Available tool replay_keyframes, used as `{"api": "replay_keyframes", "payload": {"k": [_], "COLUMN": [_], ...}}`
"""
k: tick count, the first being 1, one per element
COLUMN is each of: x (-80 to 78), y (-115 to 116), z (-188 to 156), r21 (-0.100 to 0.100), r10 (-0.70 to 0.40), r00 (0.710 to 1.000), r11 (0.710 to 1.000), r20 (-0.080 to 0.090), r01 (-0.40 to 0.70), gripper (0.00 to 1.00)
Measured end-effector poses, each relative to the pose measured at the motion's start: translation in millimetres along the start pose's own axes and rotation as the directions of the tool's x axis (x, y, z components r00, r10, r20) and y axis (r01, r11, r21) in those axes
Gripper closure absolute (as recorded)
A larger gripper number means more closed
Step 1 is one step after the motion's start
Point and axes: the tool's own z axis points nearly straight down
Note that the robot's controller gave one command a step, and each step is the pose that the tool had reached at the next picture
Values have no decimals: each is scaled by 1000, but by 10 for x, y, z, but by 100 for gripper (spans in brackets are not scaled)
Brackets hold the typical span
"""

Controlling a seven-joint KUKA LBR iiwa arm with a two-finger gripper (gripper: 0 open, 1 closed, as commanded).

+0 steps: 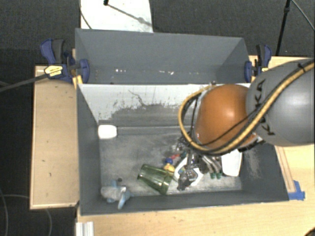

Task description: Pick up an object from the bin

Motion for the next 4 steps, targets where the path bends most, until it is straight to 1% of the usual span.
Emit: {"api": "replay_keyframes", "payload": {"k": [1,2,3,4], "x": [-698,-161,-1117,-1116], "y": [-121,-463,32,31], "z": [245,625,707,707], "r21": [1,4,5,4], "r10": [-239,-351,-537,-537], "r00": [971,936,843,844], "r11": [971,936,843,844], "r20": [2,26,-5,-5], "r01": [239,351,537,537], "gripper": [0,0,100,100]}}
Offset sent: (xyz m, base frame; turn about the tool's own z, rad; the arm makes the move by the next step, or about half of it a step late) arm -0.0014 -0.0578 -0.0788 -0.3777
